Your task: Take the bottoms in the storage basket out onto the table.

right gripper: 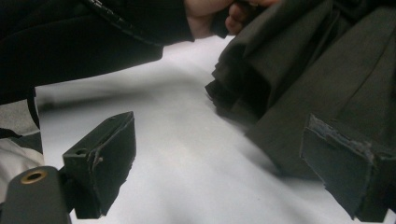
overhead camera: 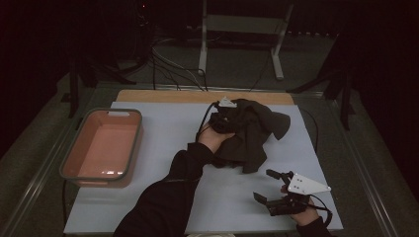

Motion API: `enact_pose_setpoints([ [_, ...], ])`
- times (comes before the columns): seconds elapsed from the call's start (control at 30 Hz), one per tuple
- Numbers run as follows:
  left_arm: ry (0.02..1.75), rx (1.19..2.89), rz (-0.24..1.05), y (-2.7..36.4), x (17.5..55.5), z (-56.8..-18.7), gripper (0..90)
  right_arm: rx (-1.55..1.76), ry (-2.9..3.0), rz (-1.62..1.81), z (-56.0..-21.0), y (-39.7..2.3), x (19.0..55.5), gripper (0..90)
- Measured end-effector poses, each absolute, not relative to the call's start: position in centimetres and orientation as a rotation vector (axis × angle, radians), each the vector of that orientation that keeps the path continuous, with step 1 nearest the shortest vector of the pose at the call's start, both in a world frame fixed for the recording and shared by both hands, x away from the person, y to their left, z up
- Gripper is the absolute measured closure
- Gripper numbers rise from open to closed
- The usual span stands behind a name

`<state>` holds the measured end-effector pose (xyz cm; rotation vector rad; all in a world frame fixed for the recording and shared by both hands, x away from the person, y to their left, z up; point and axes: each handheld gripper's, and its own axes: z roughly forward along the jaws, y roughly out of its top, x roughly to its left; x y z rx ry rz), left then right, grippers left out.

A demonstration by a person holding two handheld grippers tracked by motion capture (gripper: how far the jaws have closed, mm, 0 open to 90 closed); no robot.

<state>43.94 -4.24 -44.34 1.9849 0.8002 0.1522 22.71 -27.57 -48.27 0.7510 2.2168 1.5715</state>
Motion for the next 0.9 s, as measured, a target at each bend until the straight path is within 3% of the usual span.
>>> enact_pose_setpoints([
  [0.13, 0.793, 2.003, 0.174, -4.9, 43.6, -44.9, 55.7, 0.750, 2.218, 1.570, -48.3, -27.6, 22.7, 10.5],
  [0.37, 0.823, 2.005, 0.140, -5.0, 43.9, -45.0, 41.9, 0.751, 2.218, 1.568, -48.3, -27.6, 22.7, 10.5],
  [0.57, 0.828, 2.050, 0.163, -5.0, 43.8, -44.6, 22.7, 0.758, 2.221, 1.564, -48.4, -27.6, 22.7, 10.5],
  [0.9, 0.777, 2.057, 0.177, -3.9, 43.6, -43.1, 2.0, 0.770, 2.210, 1.557, -48.4, -27.7, 22.8, 10.5],
])
